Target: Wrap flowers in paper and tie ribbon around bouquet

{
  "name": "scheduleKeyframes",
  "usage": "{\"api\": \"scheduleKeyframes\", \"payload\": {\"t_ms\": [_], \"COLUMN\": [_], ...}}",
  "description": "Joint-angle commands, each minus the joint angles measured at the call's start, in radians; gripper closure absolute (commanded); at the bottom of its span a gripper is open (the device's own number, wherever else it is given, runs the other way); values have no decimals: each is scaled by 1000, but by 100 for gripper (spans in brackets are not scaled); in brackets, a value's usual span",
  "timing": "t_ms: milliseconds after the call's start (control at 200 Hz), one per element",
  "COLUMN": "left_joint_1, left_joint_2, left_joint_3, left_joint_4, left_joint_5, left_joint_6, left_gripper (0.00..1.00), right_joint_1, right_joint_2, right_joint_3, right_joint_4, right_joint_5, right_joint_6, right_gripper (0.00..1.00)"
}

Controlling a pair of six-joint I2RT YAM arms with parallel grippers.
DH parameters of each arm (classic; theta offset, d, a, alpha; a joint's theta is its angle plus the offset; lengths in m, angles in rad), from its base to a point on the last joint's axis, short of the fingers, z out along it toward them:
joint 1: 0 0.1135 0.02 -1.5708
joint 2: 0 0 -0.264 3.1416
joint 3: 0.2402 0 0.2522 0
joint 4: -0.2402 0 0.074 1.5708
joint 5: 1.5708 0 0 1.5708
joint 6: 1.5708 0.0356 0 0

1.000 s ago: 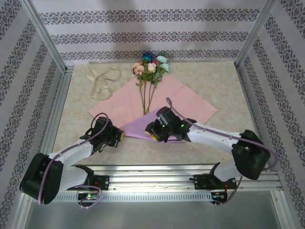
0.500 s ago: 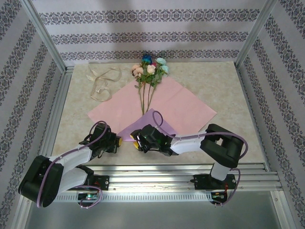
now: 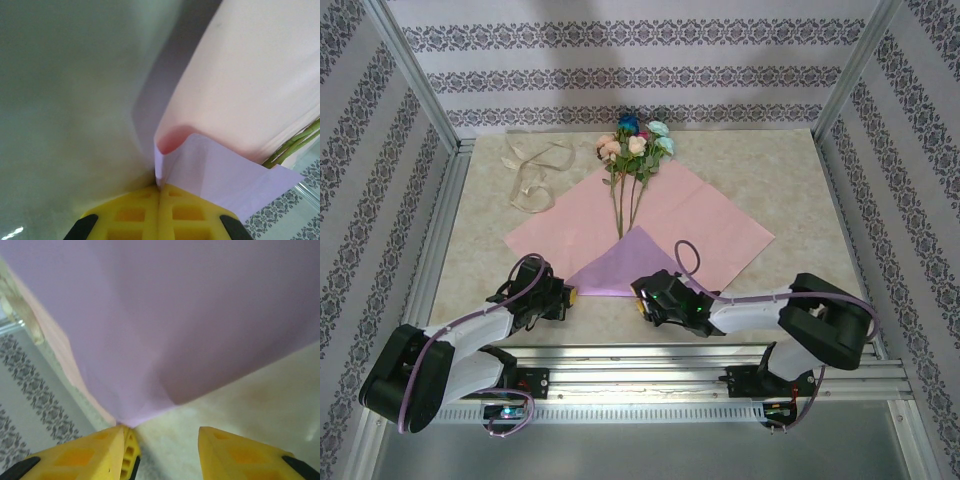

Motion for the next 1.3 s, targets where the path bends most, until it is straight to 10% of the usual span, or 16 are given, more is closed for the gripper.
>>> {"api": "scheduleKeyframes", "payload": {"t_ms": [0,914,1294], "left_joint_1": [-4,20,22], "left_joint_2": [39,-28,-46], "left_joint_3": [9,-34,-20], "left_joint_4": [-11,-114,-151], "left_joint_5": [21,39,36], "left_joint_6": [-17,-71,-63], "left_gripper": [100,100,100], "right_joint_1": [-26,-280,-282], "right_joint_2": [-72,-235,-333], "right_joint_3": [-54,-111,-77], "right_joint_4": [-106,-293,-582], "right_joint_5": [49,-23,-20], "right_joint_6": [-62,-275,-267], "right_gripper": [56,68,59]}}
